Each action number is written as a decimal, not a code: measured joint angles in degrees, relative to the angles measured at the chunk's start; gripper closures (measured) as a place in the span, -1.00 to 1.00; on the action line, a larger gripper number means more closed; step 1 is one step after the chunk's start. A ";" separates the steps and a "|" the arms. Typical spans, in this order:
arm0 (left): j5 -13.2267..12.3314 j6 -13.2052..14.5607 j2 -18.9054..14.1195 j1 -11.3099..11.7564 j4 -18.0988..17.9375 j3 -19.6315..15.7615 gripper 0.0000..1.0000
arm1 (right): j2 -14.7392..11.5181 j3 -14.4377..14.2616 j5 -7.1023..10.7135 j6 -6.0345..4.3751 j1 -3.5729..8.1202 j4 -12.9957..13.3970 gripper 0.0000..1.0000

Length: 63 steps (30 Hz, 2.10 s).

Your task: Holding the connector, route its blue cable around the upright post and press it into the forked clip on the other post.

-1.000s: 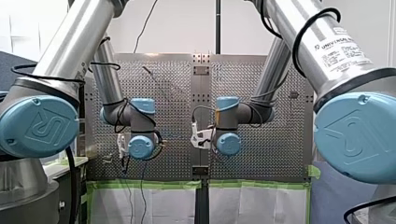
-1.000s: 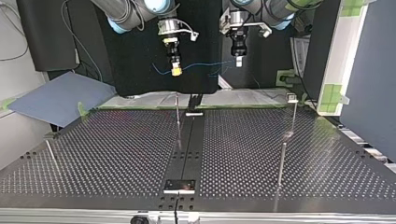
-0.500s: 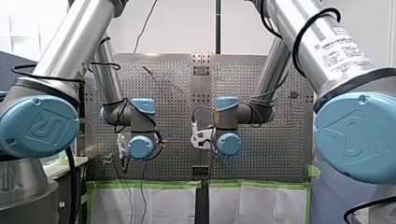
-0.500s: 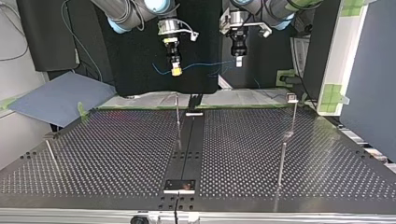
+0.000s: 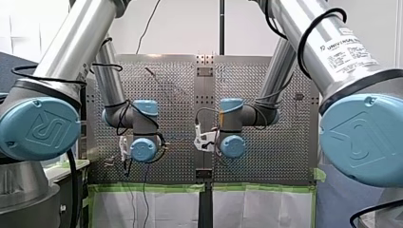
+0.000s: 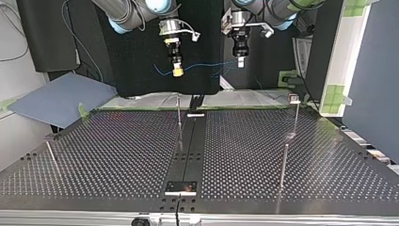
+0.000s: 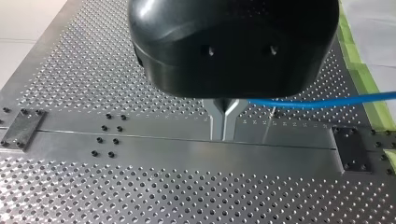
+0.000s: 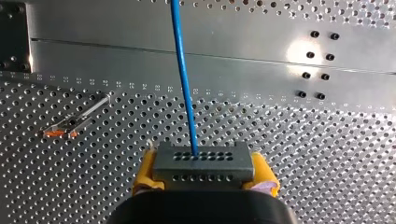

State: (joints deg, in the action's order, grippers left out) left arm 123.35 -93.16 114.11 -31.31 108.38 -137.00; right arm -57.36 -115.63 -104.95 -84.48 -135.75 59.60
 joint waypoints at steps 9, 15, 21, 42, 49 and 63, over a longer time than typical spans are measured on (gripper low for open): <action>-0.04 0.00 0.00 -0.02 0.00 0.00 1.00 | 0.00 0.01 0.00 0.00 0.00 0.00 1.00; -1.34 0.47 1.26 0.62 -0.14 0.29 1.00 | 1.23 0.84 0.21 0.40 -0.45 1.21 1.00; -2.91 0.60 4.34 0.86 -0.17 0.33 1.00 | 3.75 1.11 0.26 0.52 -0.59 2.51 1.00; -3.08 0.62 5.71 0.88 -0.18 0.35 1.00 | 4.22 1.14 0.26 0.53 -0.61 2.63 1.00; -3.08 0.62 5.71 0.88 -0.18 0.35 1.00 | 4.22 1.14 0.26 0.53 -0.61 2.64 1.00; -3.75 1.29 5.04 0.21 0.48 1.02 1.00 | 4.16 2.16 -0.75 0.18 -1.57 1.62 1.00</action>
State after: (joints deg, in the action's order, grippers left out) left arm 119.60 -91.87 119.15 -31.09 108.86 -135.98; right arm -53.21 -113.47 -105.70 -84.30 -137.32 61.22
